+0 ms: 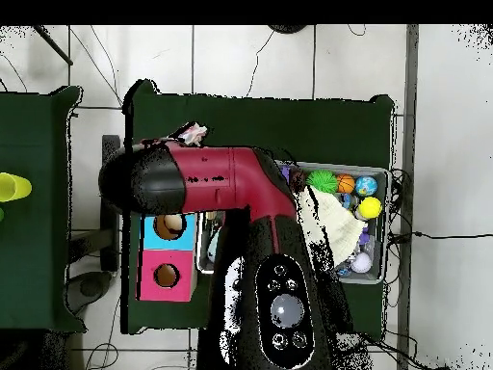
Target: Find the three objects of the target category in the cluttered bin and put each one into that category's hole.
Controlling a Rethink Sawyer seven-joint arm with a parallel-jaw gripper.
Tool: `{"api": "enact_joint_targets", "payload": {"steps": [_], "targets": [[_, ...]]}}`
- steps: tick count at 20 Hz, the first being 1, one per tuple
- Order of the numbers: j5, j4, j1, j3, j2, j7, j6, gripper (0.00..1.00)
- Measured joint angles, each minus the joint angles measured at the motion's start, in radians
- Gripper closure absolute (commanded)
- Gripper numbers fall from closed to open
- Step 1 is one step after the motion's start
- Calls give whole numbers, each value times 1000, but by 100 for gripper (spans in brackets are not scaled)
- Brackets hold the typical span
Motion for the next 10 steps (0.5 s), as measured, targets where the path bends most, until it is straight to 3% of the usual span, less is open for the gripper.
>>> {"api": "enact_joint_targets", "payload": {"steps": [10], "targets": [[2, -13, 30, -44, 72, 0, 0, 100]]}}
